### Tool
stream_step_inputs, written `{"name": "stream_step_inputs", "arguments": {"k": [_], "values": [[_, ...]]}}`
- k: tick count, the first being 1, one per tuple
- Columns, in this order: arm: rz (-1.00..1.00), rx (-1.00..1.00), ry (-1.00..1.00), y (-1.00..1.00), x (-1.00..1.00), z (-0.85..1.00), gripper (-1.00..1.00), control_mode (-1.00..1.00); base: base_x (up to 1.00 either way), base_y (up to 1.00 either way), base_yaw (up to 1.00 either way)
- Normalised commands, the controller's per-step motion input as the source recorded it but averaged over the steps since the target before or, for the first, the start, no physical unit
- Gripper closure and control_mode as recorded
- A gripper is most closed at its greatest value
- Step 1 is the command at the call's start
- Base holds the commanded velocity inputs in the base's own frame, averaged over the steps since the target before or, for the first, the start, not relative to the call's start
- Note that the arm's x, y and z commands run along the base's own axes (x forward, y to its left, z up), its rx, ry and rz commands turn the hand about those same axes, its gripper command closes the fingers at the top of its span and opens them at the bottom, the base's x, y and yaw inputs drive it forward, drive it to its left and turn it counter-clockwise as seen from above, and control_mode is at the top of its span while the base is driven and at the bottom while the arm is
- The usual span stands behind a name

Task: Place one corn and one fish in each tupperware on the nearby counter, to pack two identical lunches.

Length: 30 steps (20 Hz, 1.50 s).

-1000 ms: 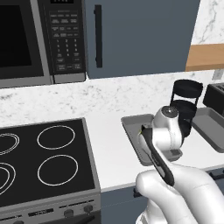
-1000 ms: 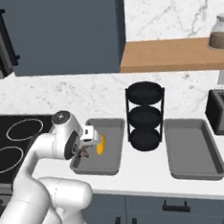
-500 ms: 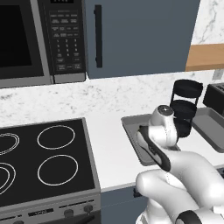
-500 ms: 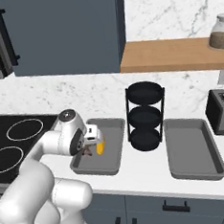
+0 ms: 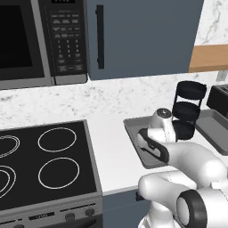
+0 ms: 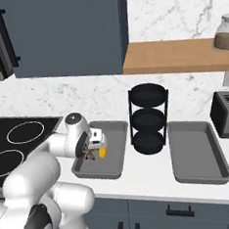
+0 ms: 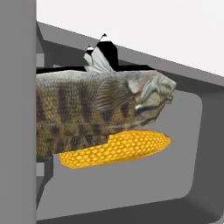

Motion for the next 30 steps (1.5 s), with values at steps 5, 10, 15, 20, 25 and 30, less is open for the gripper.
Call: {"name": "stream_step_inputs", "arguments": {"k": [5,10,15,20,25,30], "values": [[0.0,0.0,0.0,0.0,0.04,-0.11,-1.0,-1.0,0.0,0.0,0.0],[0.0,0.0,0.0,0.0,0.0,0.0,-1.0,-1.0,0.0,0.0,0.0],[-0.02,0.0,0.02,0.0,0.0,0.13,-1.0,-1.0,0.0,0.0,0.0],[-0.12,0.0,0.01,0.0,-0.4,0.51,-1.0,-1.0,0.0,0.0,0.0],[-0.09,0.01,0.0,0.02,-0.89,0.45,-1.0,-1.0,0.0,0.0,0.0],[-0.01,0.13,-0.16,0.01,-1.0,0.28,-1.0,-1.0,0.0,0.0,0.0]]}}
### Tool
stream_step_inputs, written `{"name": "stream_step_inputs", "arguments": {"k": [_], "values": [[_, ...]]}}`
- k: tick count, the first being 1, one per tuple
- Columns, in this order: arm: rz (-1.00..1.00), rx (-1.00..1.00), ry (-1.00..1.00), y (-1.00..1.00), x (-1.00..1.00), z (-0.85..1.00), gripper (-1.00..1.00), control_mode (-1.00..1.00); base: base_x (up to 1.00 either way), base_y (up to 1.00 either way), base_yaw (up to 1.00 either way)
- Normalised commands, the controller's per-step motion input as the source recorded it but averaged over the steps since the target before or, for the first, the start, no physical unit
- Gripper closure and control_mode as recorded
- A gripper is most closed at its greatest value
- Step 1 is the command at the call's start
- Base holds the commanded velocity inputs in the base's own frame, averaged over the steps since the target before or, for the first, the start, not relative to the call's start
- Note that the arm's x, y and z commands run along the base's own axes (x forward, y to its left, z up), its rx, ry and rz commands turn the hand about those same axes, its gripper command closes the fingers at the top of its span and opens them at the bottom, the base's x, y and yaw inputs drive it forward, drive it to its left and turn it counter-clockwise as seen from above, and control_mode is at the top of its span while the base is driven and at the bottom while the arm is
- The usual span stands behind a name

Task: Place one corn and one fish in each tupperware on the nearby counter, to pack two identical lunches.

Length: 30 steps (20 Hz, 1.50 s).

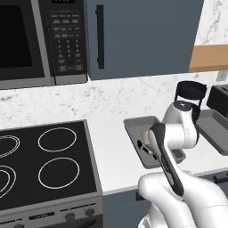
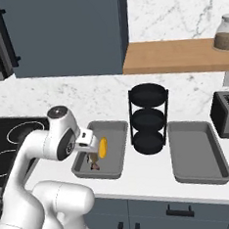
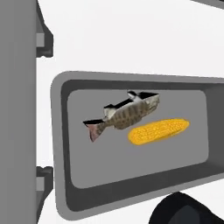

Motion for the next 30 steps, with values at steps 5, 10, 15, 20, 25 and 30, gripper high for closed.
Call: {"name": "stream_step_inputs", "arguments": {"k": [5,10,15,20,25,30], "values": [[0.0,0.03,-0.25,0.13,-0.86,0.48,-1.0,-1.0,0.0,0.0,0.0],[0.0,-0.06,-0.31,0.22,-0.55,0.19,-1.0,-1.0,0.0,0.0,0.0],[-0.01,-0.09,-0.18,0.23,-0.36,-0.04,-1.0,-1.0,0.0,0.0,0.0],[0.0,-0.03,-0.1,0.01,-0.06,-0.2,-1.0,-1.0,0.0,0.0,0.0],[0.0,0.0,0.0,0.0,0.0,-0.02,-1.0,-1.0,0.0,0.0,0.0],[0.0,0.0,0.0,0.0,0.0,0.0,-1.0,-1.0,0.0,0.0,0.0]]}}
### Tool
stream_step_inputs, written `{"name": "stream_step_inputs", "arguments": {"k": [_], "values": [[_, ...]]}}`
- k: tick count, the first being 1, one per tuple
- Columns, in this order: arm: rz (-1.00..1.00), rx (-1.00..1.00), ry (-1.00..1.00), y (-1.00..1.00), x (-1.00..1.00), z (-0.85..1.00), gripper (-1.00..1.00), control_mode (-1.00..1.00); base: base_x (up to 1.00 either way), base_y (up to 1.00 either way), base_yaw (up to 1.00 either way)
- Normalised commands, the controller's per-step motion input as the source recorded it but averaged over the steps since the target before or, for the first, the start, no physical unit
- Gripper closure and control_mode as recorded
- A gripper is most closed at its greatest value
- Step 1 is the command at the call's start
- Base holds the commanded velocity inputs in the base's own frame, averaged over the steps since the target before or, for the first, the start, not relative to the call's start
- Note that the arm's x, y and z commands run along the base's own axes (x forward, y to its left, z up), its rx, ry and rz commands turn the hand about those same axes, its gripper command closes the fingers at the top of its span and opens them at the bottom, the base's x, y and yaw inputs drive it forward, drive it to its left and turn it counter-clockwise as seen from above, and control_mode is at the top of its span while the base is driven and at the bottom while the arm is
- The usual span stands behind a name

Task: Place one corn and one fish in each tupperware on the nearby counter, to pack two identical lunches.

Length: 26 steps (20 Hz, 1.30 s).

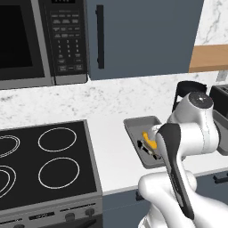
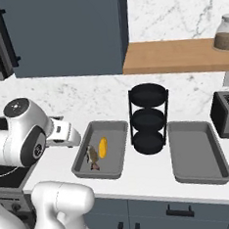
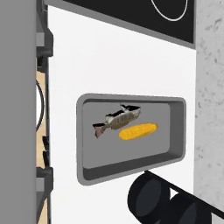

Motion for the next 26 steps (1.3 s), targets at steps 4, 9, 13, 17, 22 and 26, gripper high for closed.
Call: {"name": "stream_step_inputs", "arguments": {"k": [4,9,13,17,22,26], "values": [[0.0,0.0,-0.02,0.0,-0.1,0.0,-1.0,-1.0,0.0,0.0,0.0],[0.0,0.0,-0.02,0.0,-0.04,0.0,-1.0,1.0,-0.29,-0.1,-0.01],[0.0,0.0,0.0,0.0,0.0,0.0,-1.0,1.0,-0.65,-0.46,-0.11],[0.0,0.0,0.0,0.0,0.0,0.0,-1.0,1.0,-0.76,-0.7,-0.12],[0.0,0.0,0.0,0.0,0.0,0.0,-1.0,1.0,-0.42,-1.0,-0.11],[0.0,0.0,0.0,0.0,0.0,0.0,-1.0,1.0,-0.19,-1.0,-0.13]]}}
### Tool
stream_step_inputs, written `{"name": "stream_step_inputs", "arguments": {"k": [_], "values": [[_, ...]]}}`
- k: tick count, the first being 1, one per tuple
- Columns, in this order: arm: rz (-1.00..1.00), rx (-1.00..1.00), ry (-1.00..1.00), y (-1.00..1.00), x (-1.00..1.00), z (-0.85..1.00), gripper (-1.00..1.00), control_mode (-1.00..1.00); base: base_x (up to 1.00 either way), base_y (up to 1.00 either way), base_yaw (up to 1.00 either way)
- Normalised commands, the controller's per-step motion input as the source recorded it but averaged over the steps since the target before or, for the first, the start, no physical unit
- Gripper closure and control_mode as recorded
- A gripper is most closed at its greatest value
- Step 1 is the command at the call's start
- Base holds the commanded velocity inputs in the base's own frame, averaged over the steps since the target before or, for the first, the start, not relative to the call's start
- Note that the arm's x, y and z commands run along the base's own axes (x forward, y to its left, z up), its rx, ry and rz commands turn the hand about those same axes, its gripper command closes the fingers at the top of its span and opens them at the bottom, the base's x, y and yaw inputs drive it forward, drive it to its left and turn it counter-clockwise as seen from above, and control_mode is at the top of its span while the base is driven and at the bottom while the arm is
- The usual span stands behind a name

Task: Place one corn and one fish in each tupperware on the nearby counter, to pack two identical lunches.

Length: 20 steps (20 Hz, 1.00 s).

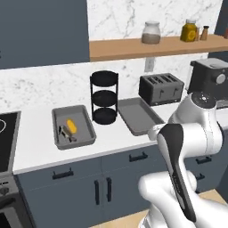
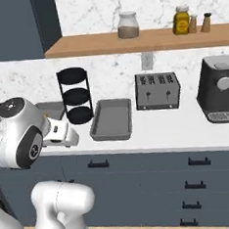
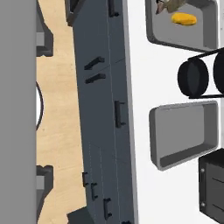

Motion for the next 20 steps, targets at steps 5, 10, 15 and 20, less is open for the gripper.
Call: {"name": "stream_step_inputs", "arguments": {"k": [5,10,15,20], "values": [[0.0,0.0,0.0,0.0,0.0,0.0,-1.0,1.0,-0.32,-1.0,-0.16],[0.0,0.0,0.0,0.0,0.0,0.0,-1.0,1.0,-0.36,-1.0,-0.16],[0.0,0.0,0.0,0.0,0.0,0.0,-1.0,1.0,0.0,-0.9,-0.02],[0.0,0.0,0.0,0.0,0.0,0.0,-1.0,1.0,0.25,-0.84,0.14]]}}
